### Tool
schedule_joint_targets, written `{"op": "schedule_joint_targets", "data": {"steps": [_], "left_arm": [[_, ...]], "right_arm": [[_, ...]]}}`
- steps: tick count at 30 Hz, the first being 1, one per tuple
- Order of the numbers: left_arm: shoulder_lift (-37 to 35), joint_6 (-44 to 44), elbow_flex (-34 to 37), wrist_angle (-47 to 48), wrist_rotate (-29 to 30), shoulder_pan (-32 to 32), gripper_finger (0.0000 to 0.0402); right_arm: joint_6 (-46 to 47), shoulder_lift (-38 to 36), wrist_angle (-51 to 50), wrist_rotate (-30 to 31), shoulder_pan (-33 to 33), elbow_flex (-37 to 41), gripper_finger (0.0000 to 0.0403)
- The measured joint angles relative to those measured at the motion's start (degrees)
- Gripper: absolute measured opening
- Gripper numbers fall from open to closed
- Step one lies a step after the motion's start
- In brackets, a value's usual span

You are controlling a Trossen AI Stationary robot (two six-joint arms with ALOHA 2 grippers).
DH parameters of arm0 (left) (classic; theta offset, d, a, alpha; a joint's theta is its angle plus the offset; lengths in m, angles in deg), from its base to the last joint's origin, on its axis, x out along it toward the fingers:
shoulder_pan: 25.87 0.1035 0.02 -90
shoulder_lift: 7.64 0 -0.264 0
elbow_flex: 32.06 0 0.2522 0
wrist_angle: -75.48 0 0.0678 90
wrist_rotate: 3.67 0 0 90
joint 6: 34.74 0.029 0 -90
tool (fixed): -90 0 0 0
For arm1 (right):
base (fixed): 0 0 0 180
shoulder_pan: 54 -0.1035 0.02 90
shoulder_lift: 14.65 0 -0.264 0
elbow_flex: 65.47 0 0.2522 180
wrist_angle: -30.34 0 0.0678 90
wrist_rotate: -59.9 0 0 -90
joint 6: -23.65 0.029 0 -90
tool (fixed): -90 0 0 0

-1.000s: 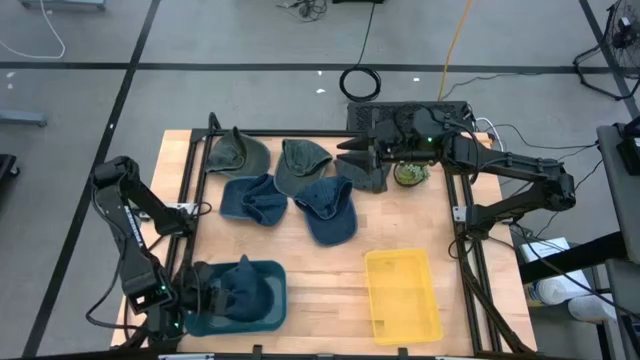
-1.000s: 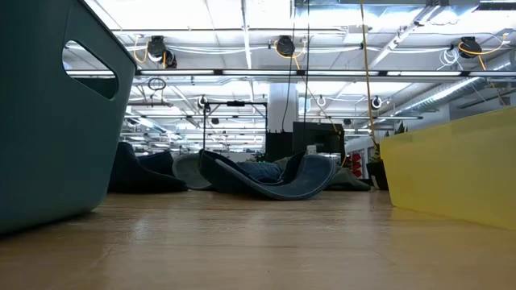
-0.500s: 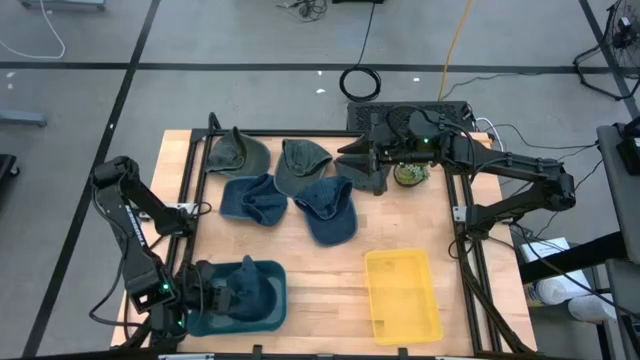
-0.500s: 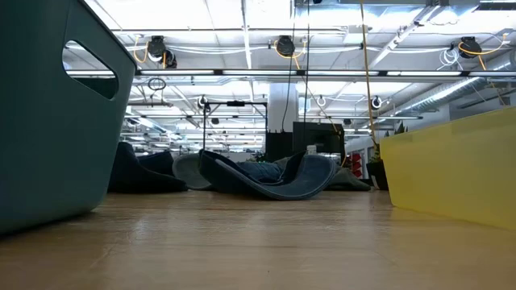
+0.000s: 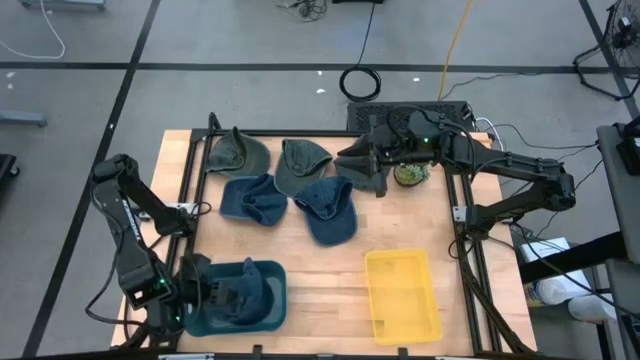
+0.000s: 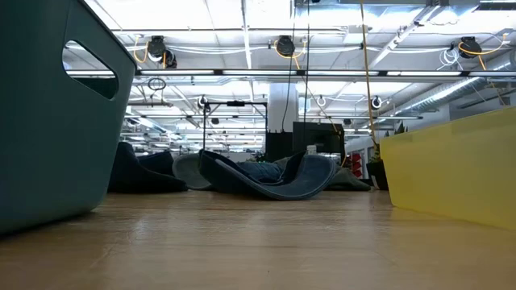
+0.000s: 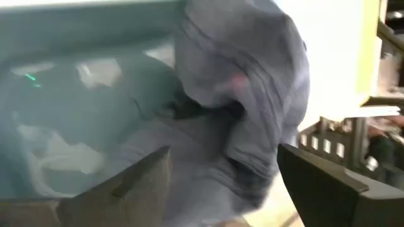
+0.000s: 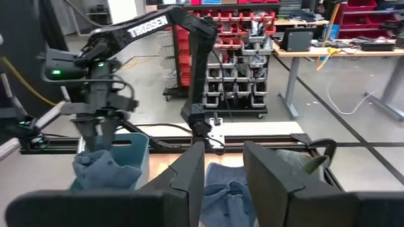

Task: Pick & Place hat
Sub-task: Put the right dark blue cap into the blue bin

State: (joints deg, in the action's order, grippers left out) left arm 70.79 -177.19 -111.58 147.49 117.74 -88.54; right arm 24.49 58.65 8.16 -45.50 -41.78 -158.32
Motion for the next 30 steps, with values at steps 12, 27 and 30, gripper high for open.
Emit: {"op": "schedule_joint_targets", "data": {"steps": [12, 27, 30], "left_arm": [[-0.94, 14.14, -7.44, 5.42, 10.11, 4.78, 0.0279], [0.06, 46.45, -8.93, -12.12, -3.3, 24.66, 0.0268], [0.09, 47.88, -8.93, -13.13, -6.83, 26.86, 0.0255]], "right_arm": [[0.02, 0.0, -0.04, 0.16, -0.34, 0.0, 0.01], [1.48, 0.0, -0.3, 0.2, -0.34, 0.0, 0.01], [1.49, 0.0, -0.62, 0.22, -0.34, 0.0, 0.01]]}}
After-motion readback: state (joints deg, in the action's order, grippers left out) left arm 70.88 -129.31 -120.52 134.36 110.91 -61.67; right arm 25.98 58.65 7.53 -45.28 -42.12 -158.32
